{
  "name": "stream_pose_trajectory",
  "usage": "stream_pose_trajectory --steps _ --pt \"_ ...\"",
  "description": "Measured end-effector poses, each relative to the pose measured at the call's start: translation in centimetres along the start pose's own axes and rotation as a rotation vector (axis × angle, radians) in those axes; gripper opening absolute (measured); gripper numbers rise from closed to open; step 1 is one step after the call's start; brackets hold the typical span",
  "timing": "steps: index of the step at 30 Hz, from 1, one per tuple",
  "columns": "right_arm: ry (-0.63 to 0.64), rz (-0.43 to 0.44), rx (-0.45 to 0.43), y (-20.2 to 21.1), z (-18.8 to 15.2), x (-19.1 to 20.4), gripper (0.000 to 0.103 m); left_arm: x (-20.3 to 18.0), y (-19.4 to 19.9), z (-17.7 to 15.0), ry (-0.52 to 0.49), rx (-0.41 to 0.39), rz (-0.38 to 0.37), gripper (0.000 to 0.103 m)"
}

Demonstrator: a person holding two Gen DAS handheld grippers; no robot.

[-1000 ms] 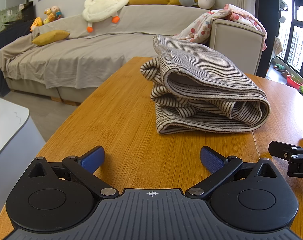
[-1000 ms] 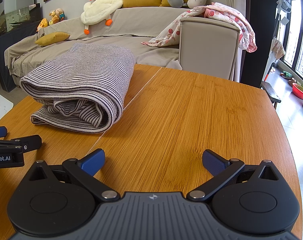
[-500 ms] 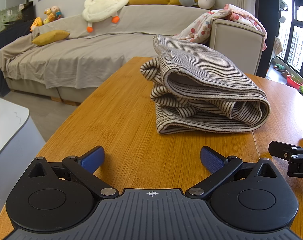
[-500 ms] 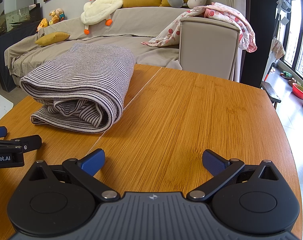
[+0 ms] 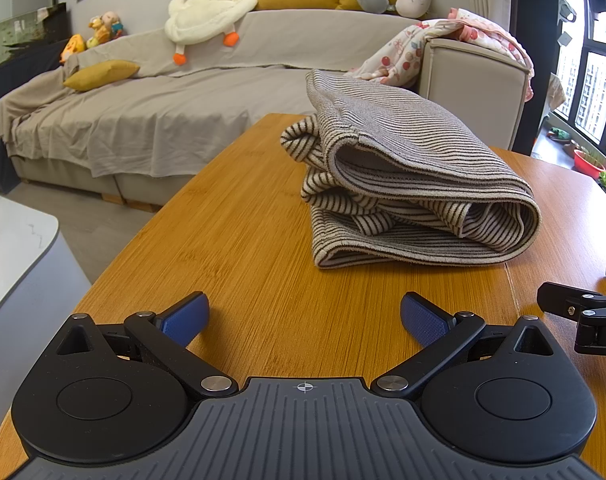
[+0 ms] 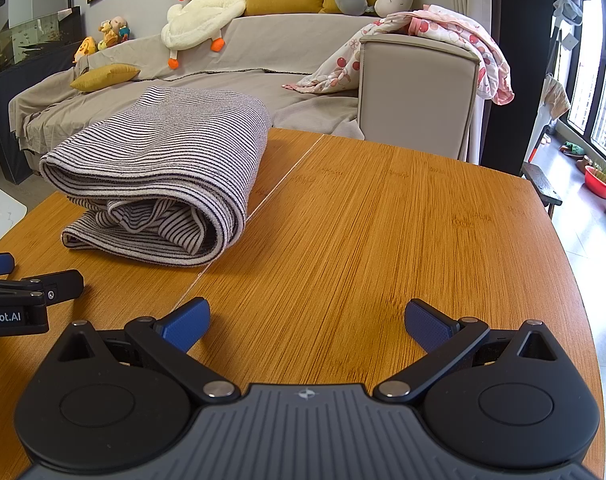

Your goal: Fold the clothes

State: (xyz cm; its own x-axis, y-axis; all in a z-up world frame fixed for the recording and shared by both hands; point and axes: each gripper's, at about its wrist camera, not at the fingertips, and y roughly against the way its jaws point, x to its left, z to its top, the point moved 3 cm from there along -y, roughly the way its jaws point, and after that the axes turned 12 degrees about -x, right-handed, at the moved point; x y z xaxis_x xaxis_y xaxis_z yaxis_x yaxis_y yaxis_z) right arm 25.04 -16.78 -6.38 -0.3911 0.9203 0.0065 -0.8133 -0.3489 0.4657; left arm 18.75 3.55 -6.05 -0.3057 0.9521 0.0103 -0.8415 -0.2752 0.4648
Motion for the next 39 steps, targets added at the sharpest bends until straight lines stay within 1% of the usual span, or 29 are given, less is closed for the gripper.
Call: stream_pose_trajectory --steps 31,34,37,39 --pt "-0.001 0.000 -0.001 -0.10 0.05 -0.01 0.103 0.19 0.02 -0.08 -0.004 0.000 -0.004 0.103" --pt "-0.001 0.001 -0.001 -0.12 0.00 -0.01 0.103 0.48 -0.16 0.06 -0.028 -0.001 -0.051 0.103" --pt "-0.003 -0.002 -0.001 -0.12 -0.01 -0.01 0.103 0.53 -0.35 0.12 -0.030 0.002 -0.063 0.103" --pt "-0.004 -0.004 -0.001 -0.11 -0.04 0.01 0.103 0.43 -0.24 0.28 -0.048 0.027 -0.100 0.103"
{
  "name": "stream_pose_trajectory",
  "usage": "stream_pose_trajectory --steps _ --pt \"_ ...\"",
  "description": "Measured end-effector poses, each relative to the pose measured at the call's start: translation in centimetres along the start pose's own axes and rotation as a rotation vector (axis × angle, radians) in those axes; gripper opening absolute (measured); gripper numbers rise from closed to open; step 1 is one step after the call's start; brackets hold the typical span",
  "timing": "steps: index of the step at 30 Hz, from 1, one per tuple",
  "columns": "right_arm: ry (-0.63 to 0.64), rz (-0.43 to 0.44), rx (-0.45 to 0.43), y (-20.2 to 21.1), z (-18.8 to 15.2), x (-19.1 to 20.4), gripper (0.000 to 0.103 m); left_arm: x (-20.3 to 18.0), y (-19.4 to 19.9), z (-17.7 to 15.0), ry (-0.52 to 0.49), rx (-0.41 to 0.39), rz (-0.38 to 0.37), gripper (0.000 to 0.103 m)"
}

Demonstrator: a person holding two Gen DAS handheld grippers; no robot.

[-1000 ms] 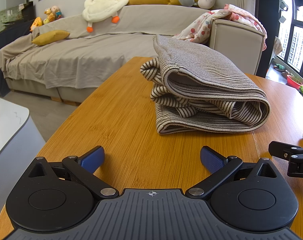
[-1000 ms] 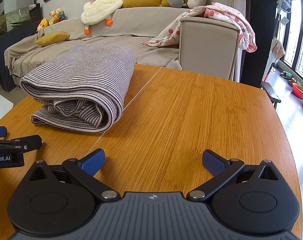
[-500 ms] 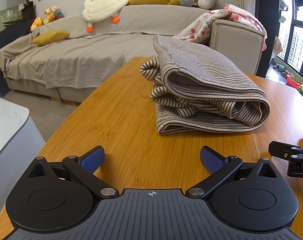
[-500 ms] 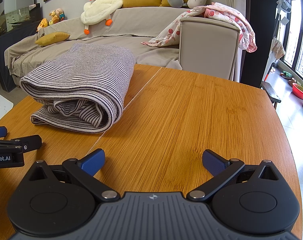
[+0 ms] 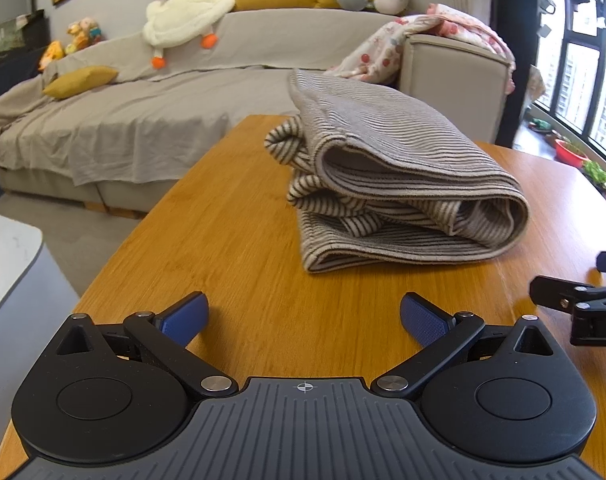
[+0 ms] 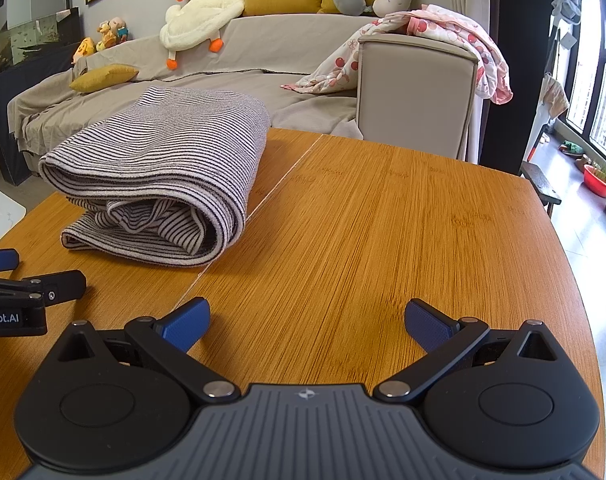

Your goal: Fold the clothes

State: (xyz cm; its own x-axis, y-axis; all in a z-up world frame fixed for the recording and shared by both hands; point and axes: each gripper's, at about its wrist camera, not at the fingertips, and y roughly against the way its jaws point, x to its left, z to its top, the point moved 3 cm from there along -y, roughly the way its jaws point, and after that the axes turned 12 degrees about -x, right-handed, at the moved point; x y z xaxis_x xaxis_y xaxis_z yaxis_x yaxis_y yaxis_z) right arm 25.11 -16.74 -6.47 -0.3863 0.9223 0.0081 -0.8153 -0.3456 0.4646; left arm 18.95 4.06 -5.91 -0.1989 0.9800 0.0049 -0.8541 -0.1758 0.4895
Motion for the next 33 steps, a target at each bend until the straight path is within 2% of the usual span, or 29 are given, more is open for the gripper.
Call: stream_pose_trajectory --steps 2,7,33 --pt "0.000 0.000 0.000 0.01 -0.01 0.01 0.103 -0.05 0.15 0.18 0.000 0.030 -0.013 0.103" --pt "0.002 0.002 0.000 0.05 0.02 0.05 0.103 -0.70 0.30 0.01 0.027 0.049 0.050 0.103" --pt "0.011 0.019 0.000 0.00 0.00 0.06 0.103 -0.79 0.36 -0.17 0.032 0.033 0.057 0.103"
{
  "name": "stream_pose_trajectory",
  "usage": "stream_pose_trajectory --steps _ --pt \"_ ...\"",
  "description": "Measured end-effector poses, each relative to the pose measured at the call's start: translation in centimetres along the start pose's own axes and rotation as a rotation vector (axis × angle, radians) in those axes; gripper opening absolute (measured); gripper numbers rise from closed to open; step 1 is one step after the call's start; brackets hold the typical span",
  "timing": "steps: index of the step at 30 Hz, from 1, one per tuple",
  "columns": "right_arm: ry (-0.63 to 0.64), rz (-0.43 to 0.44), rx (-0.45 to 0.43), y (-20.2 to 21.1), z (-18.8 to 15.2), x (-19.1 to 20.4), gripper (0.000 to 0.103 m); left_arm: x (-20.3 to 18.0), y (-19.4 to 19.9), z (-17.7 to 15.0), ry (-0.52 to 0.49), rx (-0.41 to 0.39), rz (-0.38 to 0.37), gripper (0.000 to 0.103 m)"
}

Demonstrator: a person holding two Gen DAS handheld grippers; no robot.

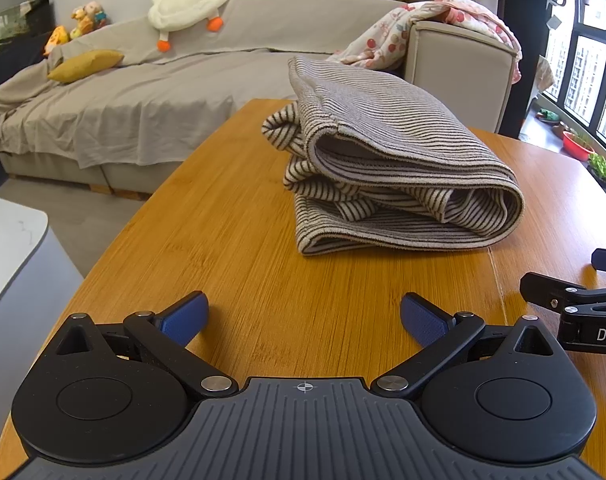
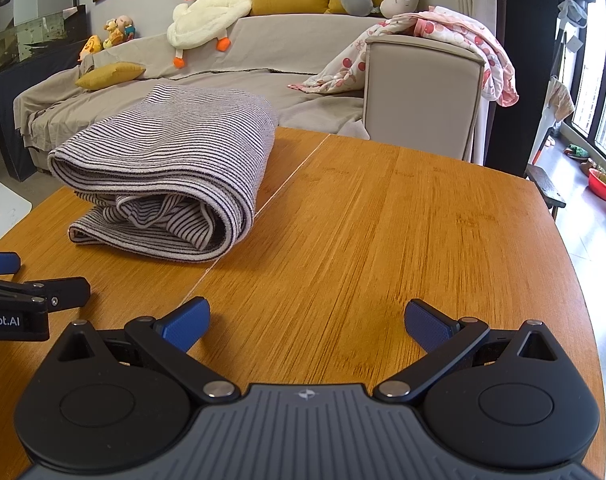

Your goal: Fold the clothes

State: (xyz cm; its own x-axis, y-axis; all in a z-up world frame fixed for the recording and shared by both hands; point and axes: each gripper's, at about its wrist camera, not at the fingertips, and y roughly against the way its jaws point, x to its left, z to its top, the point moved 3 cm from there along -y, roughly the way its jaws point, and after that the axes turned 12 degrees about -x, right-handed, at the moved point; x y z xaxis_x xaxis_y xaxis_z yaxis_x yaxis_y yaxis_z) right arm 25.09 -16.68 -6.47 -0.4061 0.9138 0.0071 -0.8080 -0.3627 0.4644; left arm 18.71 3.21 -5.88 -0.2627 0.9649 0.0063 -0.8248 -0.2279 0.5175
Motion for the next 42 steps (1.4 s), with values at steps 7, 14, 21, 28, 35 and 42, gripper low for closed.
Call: stream_pose_trajectory --steps 7,14,21,28,35,42 --pt "0.000 0.000 -0.001 0.00 -0.05 0.04 0.103 -0.02 -0.04 -0.05 0.003 -0.004 0.004 0.103" --pt "0.000 -0.001 -0.001 0.01 -0.05 0.05 0.103 -0.03 0.00 -0.04 0.006 -0.007 0.005 0.103" --pt "0.002 0.004 -0.001 -0.09 -0.02 0.06 0.103 -0.05 0.14 -0.01 0.008 -0.007 0.009 0.103" --pt "0.005 0.009 -0.001 -0.19 0.02 0.10 0.103 -0.18 0.32 -0.07 0.011 -0.007 0.018 0.103" --pt "0.004 0.007 -0.001 -0.19 -0.03 0.07 0.103 -0.22 0.40 -0.09 0.013 -0.007 0.023 0.103" --pt "0.004 0.007 -0.001 -0.19 -0.02 0.07 0.103 -0.20 0.39 -0.09 0.013 -0.008 0.023 0.103"
